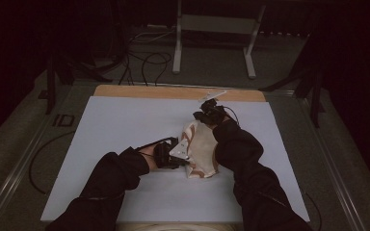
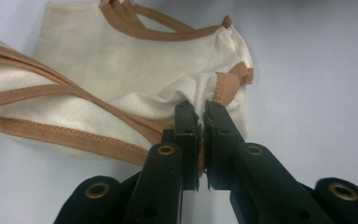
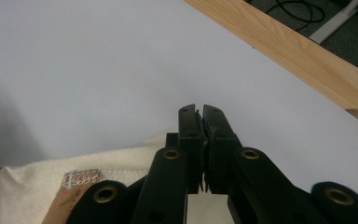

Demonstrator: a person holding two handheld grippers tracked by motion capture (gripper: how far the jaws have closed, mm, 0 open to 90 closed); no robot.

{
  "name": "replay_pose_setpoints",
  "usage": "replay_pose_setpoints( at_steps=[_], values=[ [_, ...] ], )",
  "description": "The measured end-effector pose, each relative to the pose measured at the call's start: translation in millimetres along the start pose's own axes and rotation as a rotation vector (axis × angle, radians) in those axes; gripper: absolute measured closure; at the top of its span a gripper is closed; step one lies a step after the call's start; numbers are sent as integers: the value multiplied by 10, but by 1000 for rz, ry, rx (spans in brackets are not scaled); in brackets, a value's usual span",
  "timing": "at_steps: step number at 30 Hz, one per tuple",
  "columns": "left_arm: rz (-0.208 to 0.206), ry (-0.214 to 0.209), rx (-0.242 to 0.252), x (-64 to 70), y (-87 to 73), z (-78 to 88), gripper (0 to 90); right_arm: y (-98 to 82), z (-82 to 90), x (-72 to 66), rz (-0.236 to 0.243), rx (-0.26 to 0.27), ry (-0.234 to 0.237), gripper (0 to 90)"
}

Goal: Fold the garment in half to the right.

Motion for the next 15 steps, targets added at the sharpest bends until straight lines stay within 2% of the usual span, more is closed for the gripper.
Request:
replay_pose_setpoints(
  at_steps=[6,15],
  values=[
    [-12,-13,-13,0,84,-84,855,-105,75,112,-22,2,-15,879],
    [-25,-38,-28,28,172,-195,855,-211,158,203,-35,7,-29,879]
  ],
)
Point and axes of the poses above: each handheld gripper's, and its own axes: z roughly backward along the jaws, y roughly out of its top, x roughly to its right, the point moved 10 cm from there along -z, roughly forward along the jaws, and after that the axes turned 4 degrees about -y, right-handed, at the moved point
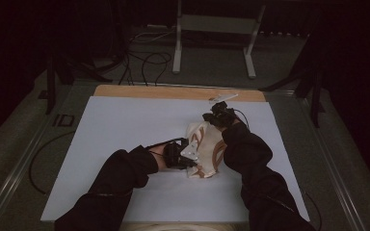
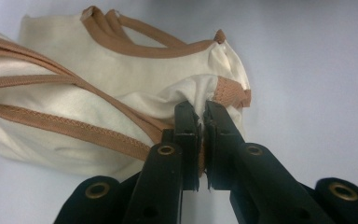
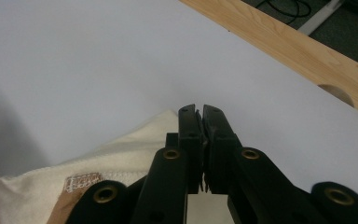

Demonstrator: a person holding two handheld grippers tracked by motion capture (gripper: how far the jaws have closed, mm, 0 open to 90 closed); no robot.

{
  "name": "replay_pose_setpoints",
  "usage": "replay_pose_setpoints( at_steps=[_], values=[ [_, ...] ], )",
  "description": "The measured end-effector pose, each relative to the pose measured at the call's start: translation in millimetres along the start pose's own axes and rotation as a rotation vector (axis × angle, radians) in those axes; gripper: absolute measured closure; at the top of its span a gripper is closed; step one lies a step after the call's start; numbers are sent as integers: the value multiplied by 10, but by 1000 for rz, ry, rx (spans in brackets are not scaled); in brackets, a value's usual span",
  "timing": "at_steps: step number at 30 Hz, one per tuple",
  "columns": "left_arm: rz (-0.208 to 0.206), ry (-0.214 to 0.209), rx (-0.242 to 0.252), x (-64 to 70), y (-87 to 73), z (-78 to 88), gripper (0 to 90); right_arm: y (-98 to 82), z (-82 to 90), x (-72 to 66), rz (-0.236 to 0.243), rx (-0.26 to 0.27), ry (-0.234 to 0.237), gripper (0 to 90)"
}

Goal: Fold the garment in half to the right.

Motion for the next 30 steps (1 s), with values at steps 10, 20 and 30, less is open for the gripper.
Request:
replay_pose_setpoints(
  at_steps=[10,20,30],
  values=[
    [-20,-23,-25,21,122,-160,854,-140,18,100,-22,-6,-5,878],
    [-25,-42,-54,25,191,-336,853,-230,9,180,-31,-10,-14,878],
    [-9,-43,-68,36,248,-446,845,-372,-46,251,-49,-17,-14,877]
  ],
)
Point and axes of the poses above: each handheld gripper's, and its own axes: z roughly backward along the jaws, y roughly out of its top, x roughly to its right, the point moved 10 cm from there along -z, roughly forward along the jaws, and after that the axes turned 4 degrees about -y, right-handed, at the moved point
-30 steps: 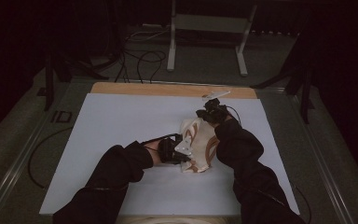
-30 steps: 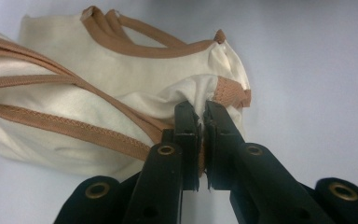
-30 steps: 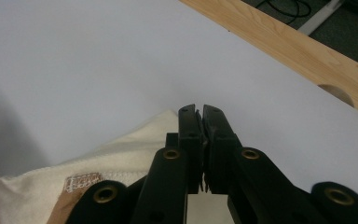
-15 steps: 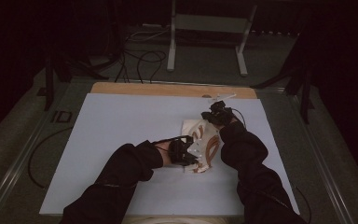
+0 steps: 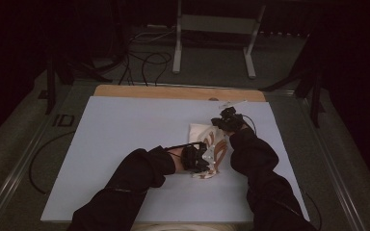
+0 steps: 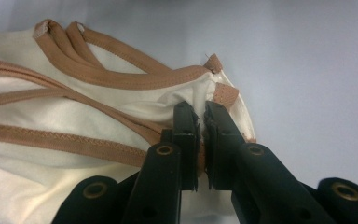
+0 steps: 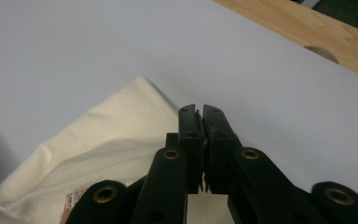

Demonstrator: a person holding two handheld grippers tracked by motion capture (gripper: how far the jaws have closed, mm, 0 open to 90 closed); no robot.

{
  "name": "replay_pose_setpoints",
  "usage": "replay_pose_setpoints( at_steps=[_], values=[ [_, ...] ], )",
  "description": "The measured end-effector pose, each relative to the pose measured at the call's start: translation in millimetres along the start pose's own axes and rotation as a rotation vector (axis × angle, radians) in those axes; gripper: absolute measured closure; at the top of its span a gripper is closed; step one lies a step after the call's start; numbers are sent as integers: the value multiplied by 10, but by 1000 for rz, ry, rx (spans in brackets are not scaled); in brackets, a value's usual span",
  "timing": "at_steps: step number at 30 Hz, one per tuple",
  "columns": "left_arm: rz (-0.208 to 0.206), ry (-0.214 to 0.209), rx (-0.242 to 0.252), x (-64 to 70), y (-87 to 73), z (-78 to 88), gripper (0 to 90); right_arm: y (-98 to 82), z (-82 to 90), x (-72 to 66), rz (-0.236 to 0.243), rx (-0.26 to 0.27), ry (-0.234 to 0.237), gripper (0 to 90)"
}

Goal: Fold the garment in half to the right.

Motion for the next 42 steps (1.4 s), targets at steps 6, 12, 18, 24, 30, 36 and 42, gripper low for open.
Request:
replay_pose_setpoints(
  at_steps=[6,12,18,24,30,36,42],
  values=[
    [32,4,0,-6,68,-48,835,-83,-22,65,-19,-5,1,877],
    [61,-12,13,3,137,-98,816,-134,-31,129,-30,-4,1,874],
    [77,-33,67,41,205,-48,694,-171,-23,178,-41,-5,3,799],
    [89,-20,105,32,204,143,542,-234,-5,265,-62,-33,-19,647],
    [142,-4,147,0,124,321,387,-209,67,309,-74,-28,-32,589],
    [189,13,169,0,-35,429,129,-174,142,291,-77,-21,-28,576],
    [241,20,195,3,-199,521,3,-248,138,307,-94,-38,-27,577]
  ],
)
Point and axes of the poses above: each handheld gripper's, and its own axes: z roughly backward along the jaws, y roughly out of its top, x roughly to its right, the point moved 10 cm from there along -z, roughly forward along the jaws, and after that the axes turned 4 degrees about -y, right-handed, at the moved point
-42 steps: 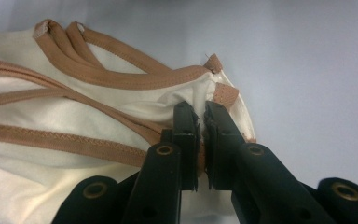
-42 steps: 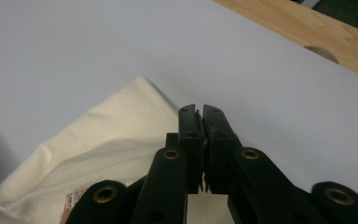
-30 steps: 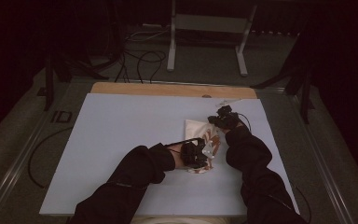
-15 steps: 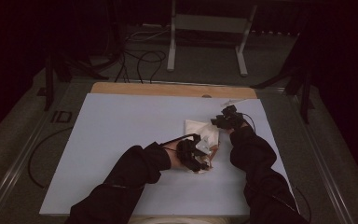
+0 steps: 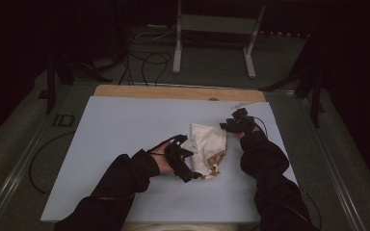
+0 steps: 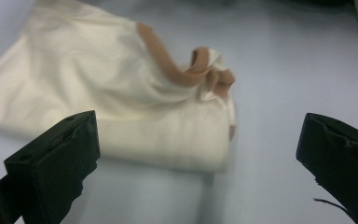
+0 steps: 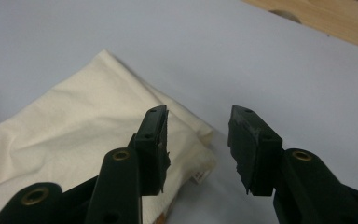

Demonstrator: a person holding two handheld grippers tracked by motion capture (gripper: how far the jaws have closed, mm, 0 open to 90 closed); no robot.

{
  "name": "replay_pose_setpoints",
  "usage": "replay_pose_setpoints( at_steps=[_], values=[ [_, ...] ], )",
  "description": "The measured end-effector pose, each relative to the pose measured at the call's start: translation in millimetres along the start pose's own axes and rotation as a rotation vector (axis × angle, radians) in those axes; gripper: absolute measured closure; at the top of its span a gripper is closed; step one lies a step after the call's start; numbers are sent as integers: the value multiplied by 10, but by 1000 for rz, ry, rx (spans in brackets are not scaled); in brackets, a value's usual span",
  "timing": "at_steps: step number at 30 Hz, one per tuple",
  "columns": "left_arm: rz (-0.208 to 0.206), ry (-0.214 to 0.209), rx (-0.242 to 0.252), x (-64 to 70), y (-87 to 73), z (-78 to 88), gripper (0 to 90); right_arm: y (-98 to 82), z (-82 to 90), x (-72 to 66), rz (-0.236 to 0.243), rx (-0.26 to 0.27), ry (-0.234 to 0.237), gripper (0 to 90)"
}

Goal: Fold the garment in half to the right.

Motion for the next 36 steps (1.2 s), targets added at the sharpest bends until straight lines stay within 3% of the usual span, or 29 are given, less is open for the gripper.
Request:
replay_pose_setpoints(
  at_steps=[7,13,17,19,22,29,33,36],
  values=[
    [80,19,49,-20,-238,239,2,-16,-27,10,-24,-6,13,577],
    [129,48,45,-32,-538,383,2,-73,-121,-29,-57,-47,44,539],
    [166,71,96,-37,-678,505,2,-133,-164,-26,-78,-76,54,539],
    [181,78,110,-25,-762,560,2,-164,-176,-37,-86,-97,57,610],
    [205,98,128,-13,-894,631,2,-175,-169,-30,-35,-107,18,862],
    [265,137,178,-27,-1152,771,2,46,-74,-56,35,-45,-33,878],
    [264,173,206,-36,-1237,852,2,131,-9,-26,29,-12,-47,877],
    [279,189,215,-47,-1306,895,2,93,-18,7,20,-25,-52,877]
  ],
)
Point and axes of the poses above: each handheld gripper's, and its own axes: z roughly backward along the jaws, y roughly out of its top, x roughly to its right, the point moved 10 cm from there along -z, roughly forward along the jaws, and after that the axes turned 4 degrees about -y, right-handed, at the moved point
